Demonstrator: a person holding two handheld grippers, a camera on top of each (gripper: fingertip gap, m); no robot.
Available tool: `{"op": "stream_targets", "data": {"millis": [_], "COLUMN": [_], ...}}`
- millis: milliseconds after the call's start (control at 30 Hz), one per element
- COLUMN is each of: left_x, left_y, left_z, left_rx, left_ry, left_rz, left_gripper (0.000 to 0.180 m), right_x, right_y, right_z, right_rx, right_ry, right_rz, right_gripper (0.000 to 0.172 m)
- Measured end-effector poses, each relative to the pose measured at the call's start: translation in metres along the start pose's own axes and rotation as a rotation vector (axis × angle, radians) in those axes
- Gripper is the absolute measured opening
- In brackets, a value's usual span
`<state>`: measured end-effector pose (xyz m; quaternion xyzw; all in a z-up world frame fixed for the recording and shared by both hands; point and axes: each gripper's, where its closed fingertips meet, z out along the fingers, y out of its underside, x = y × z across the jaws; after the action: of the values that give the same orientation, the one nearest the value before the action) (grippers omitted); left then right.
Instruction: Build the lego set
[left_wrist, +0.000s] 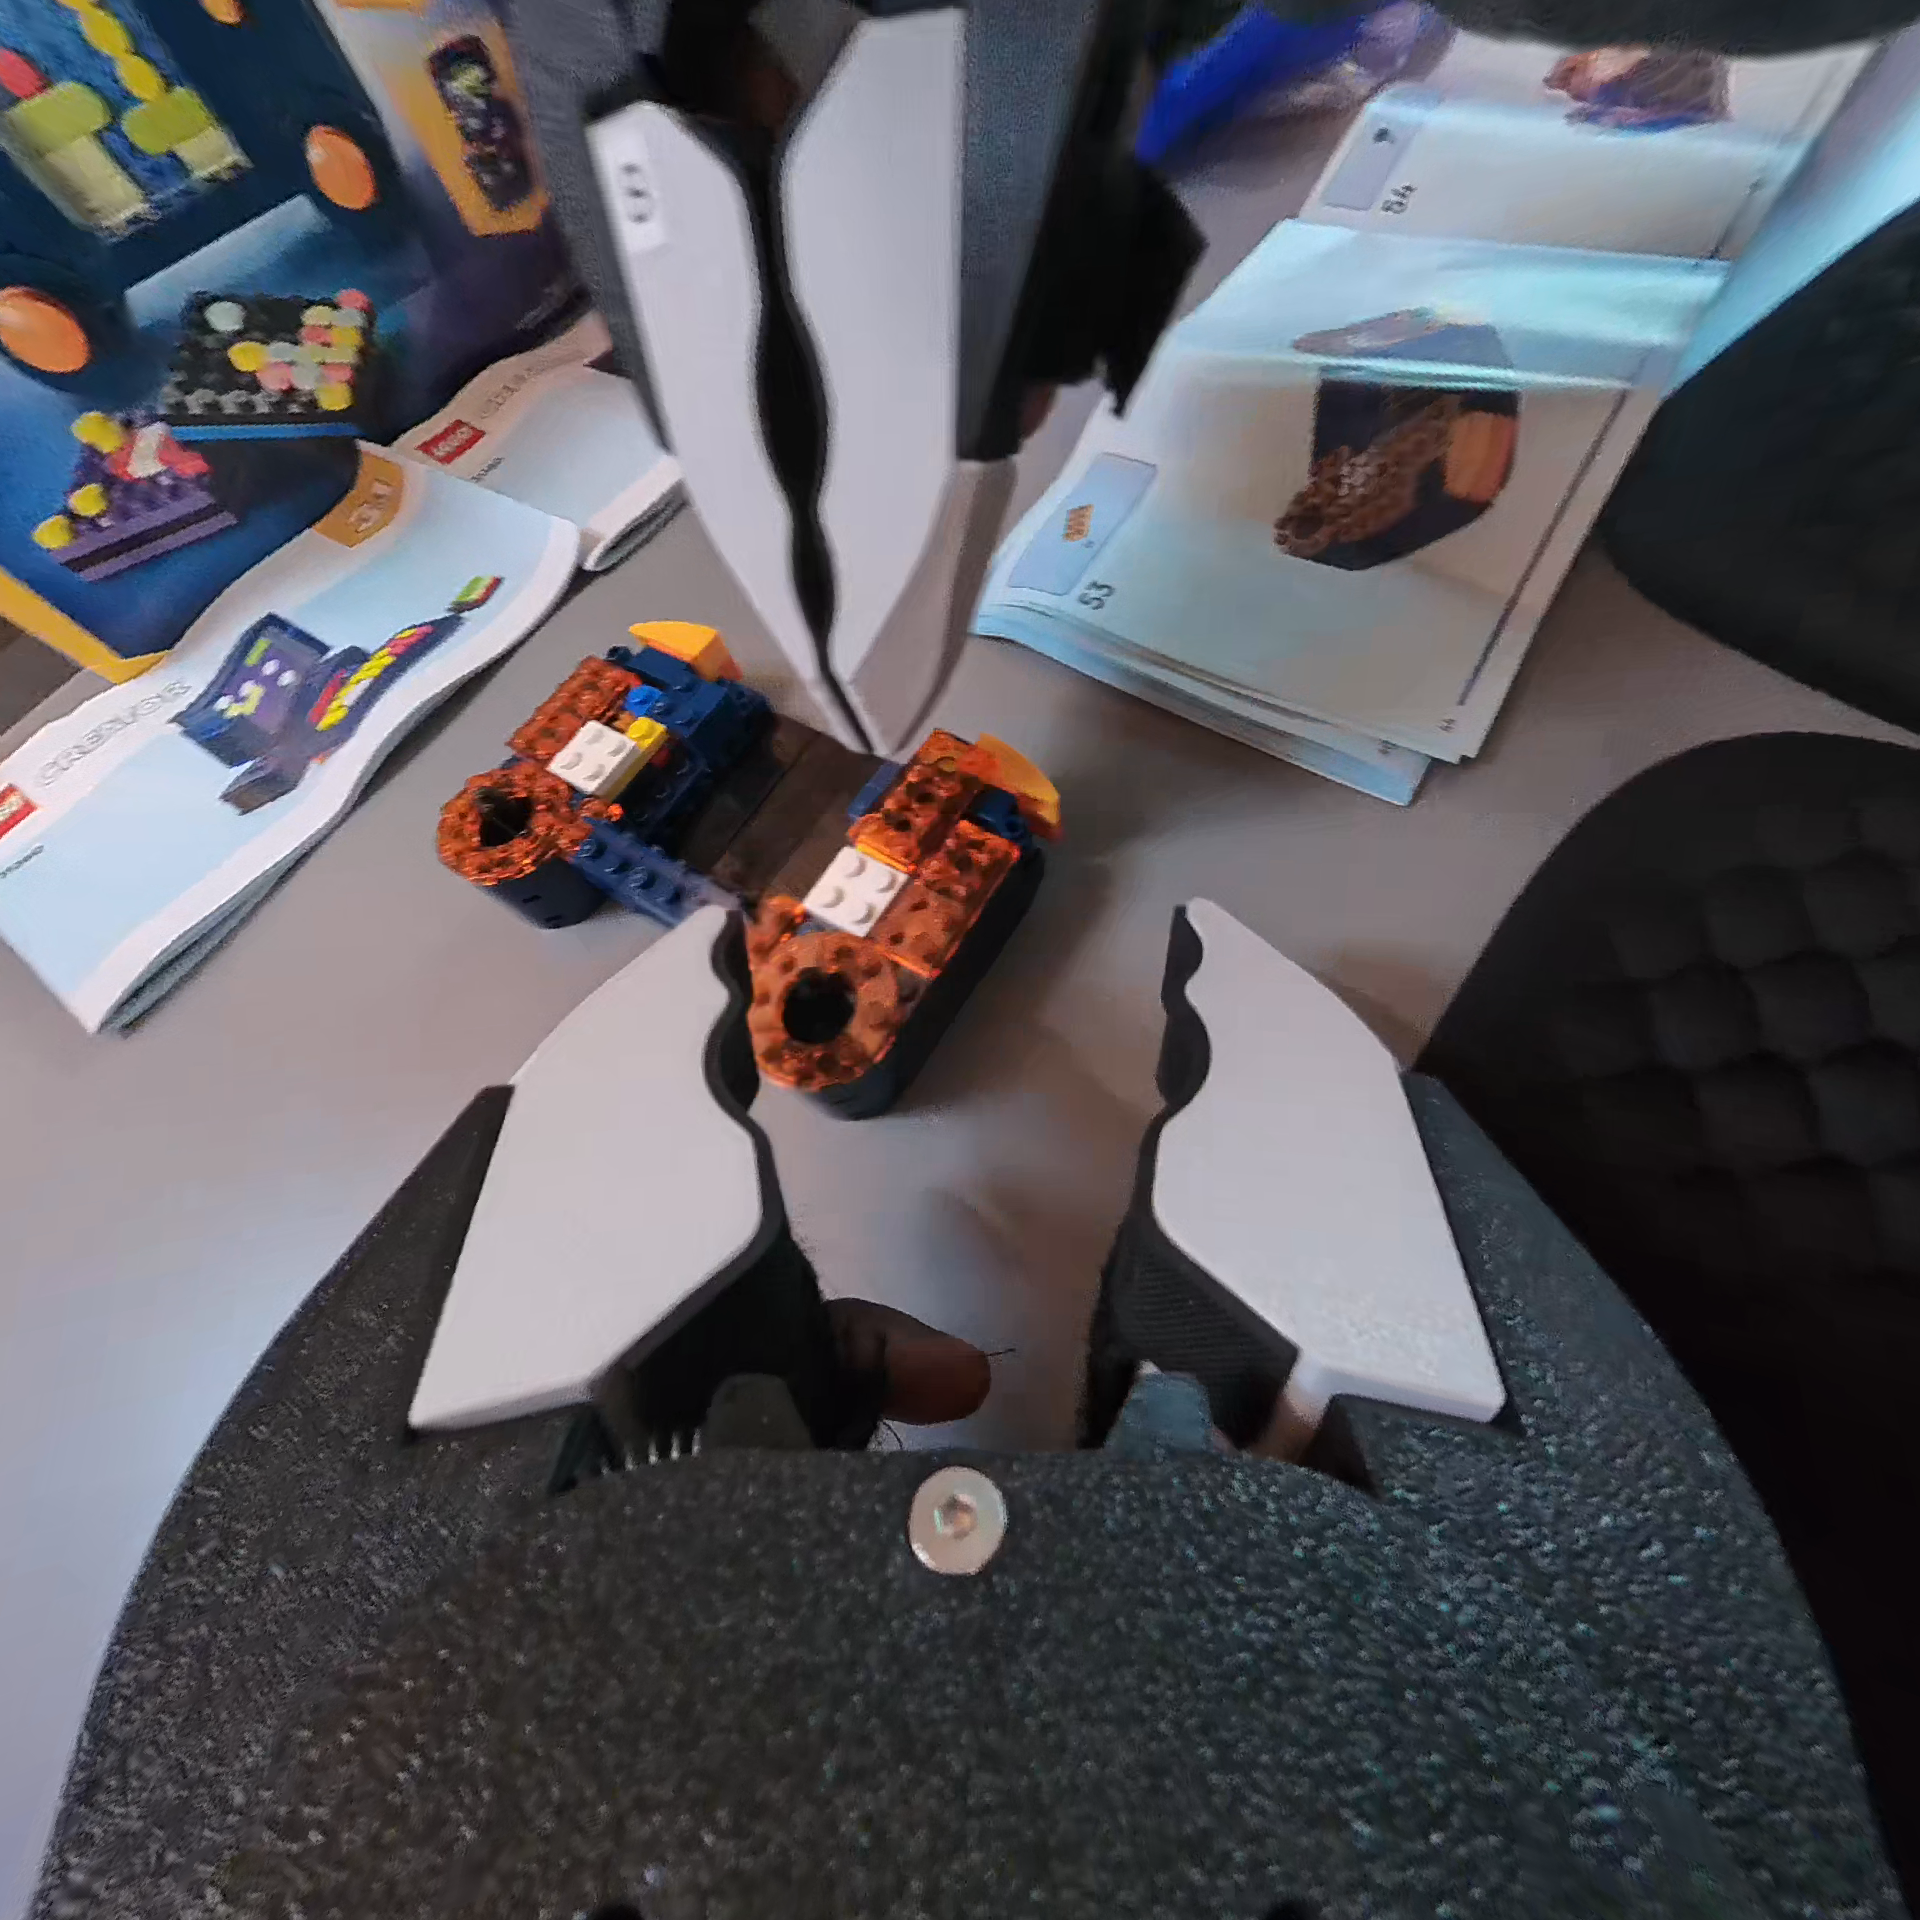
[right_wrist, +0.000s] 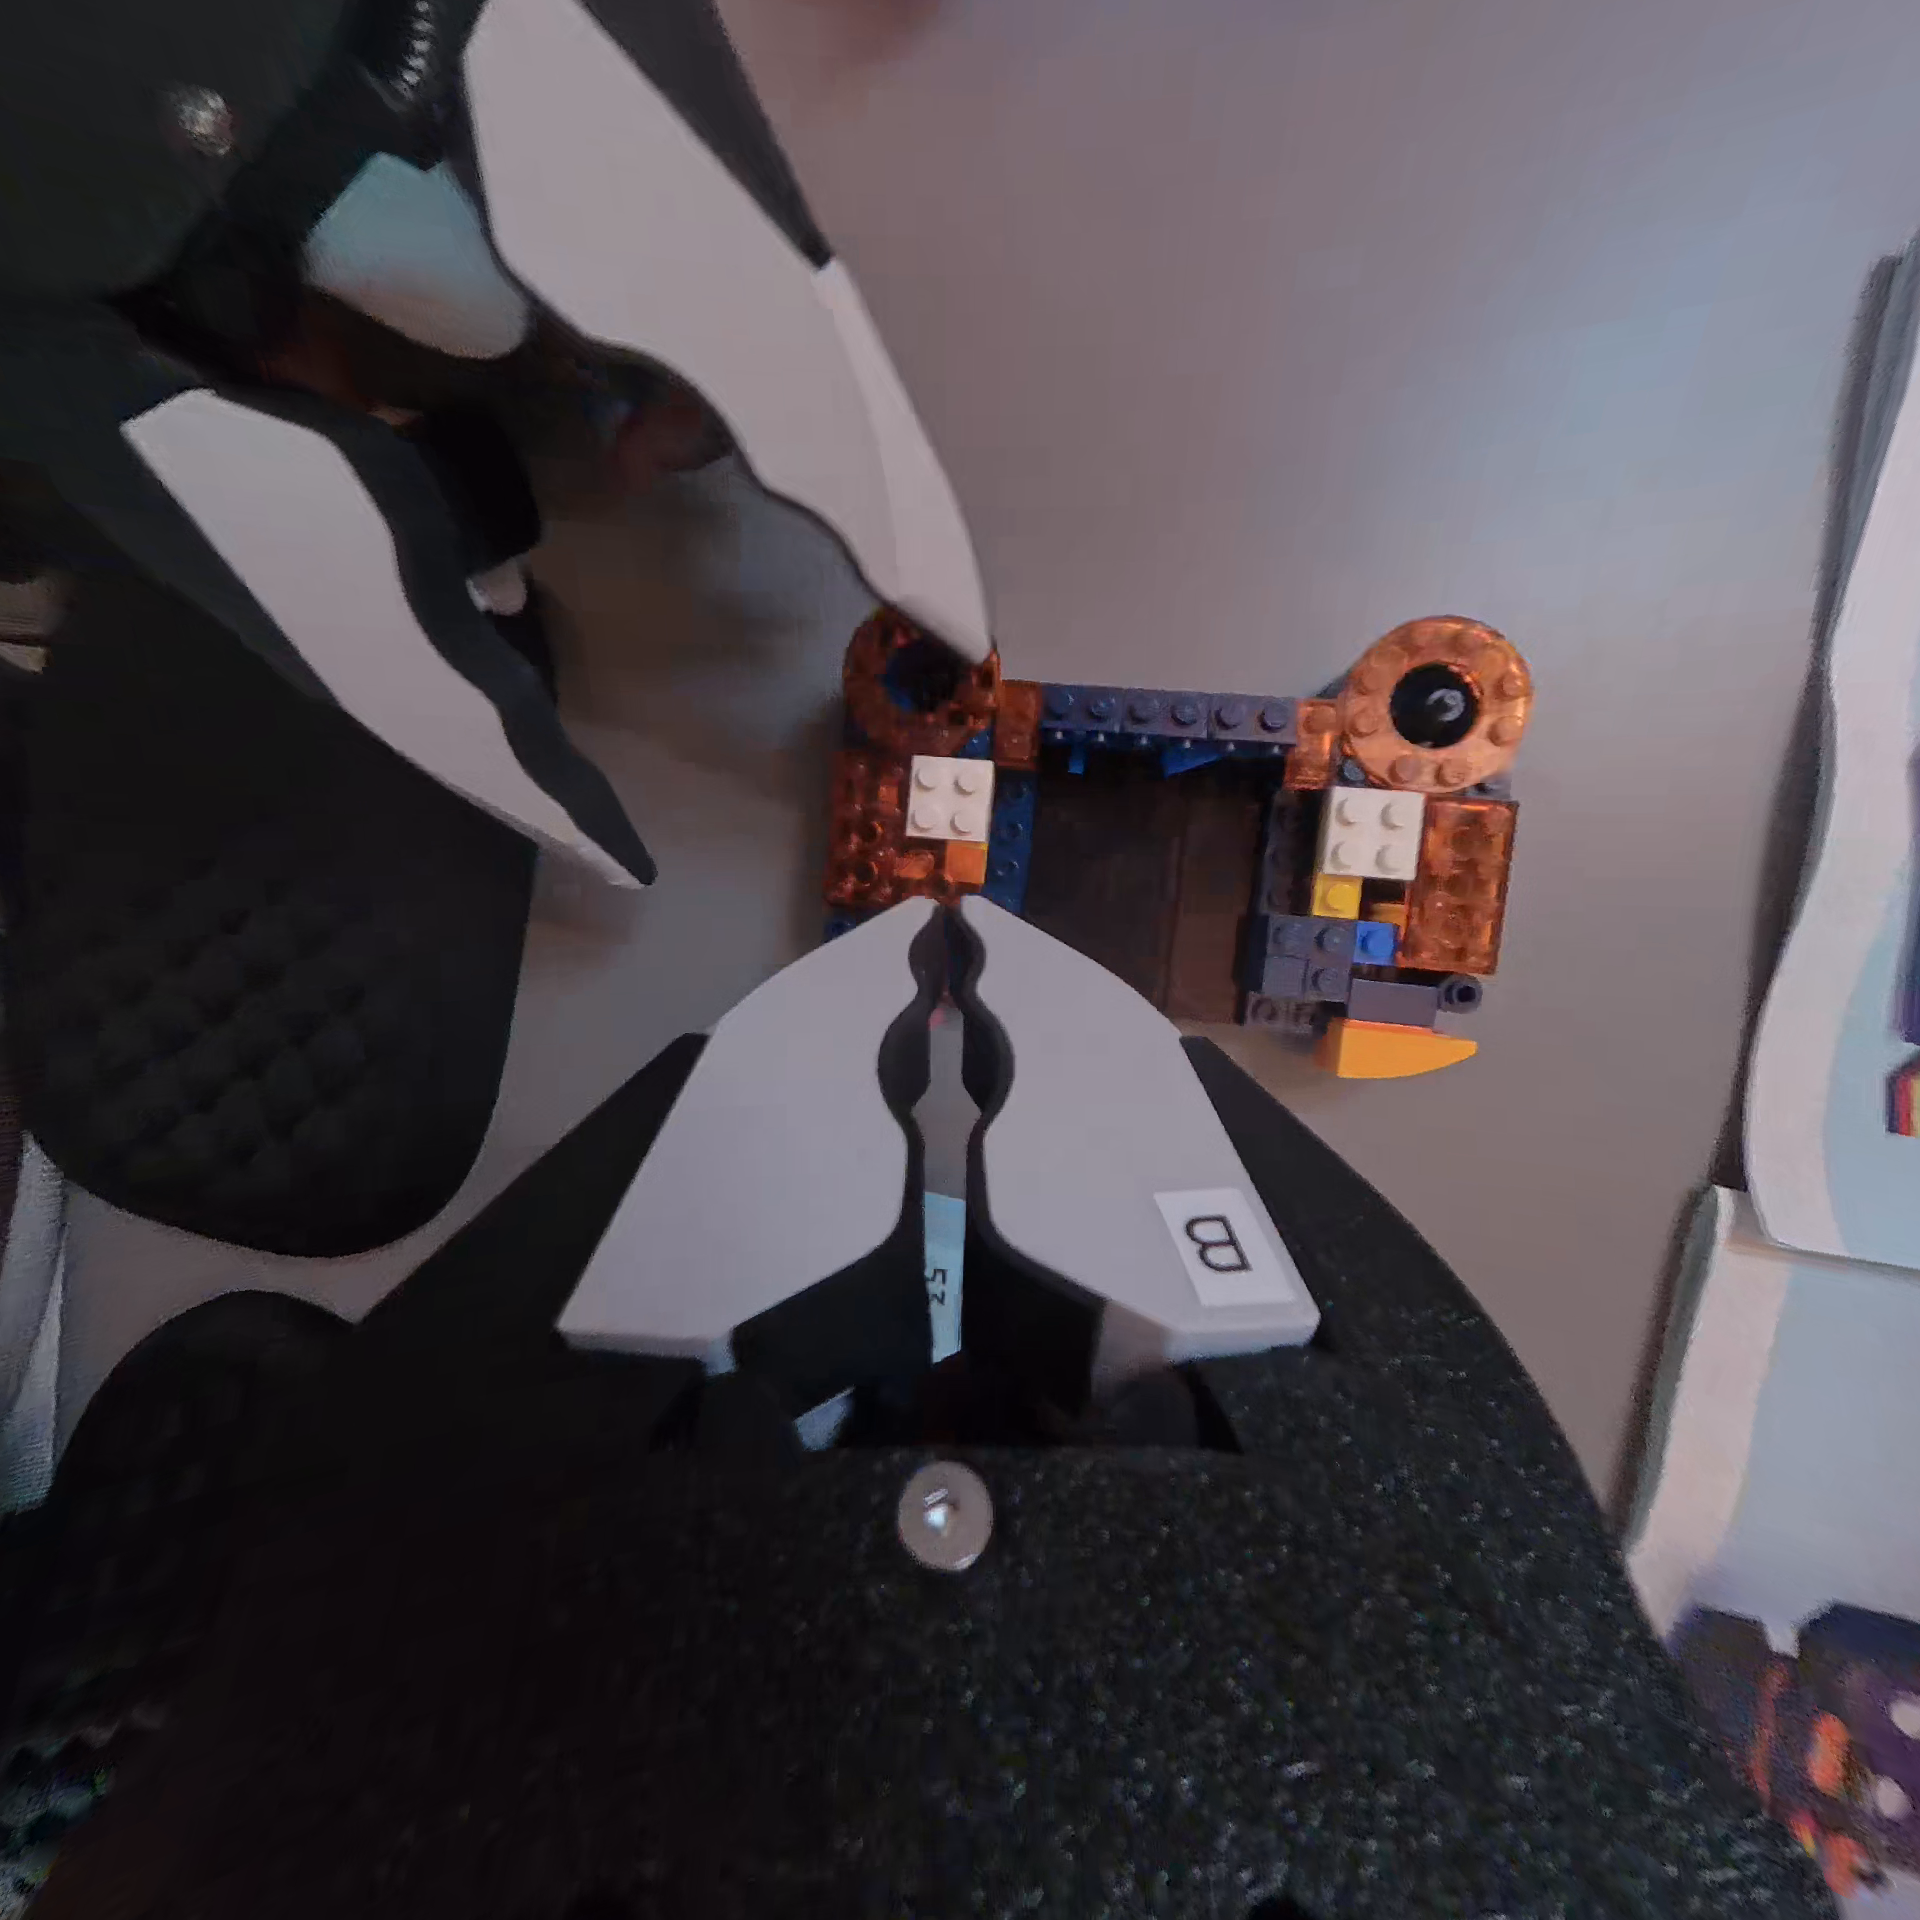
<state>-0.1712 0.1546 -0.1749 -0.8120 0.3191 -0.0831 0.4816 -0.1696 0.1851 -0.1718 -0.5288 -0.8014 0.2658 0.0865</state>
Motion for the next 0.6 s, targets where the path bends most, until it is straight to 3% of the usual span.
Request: {"op": "stream_targets", "data": {"millis": [167,600], "left_x": [-0.014,-0.011], "left_y": [0.006,0.015], "left_z": [-0.001,0.005], "left_rx": [-0.014,-0.056], "left_ry": [-0.047,-0.033], "left_rz": [-0.08,-0.056], "left_gripper": [0.084,0.073], "right_x": [-0.004,-0.001], "right_y": [-0.001,-0.001], "right_z": [0.005,0.012], "right_rx": [0.046,0.002], "right_ry": [-0.012,-0.016], "right_rz": [-0.046,-0.103], "right_gripper": [0.0,0.0]}}
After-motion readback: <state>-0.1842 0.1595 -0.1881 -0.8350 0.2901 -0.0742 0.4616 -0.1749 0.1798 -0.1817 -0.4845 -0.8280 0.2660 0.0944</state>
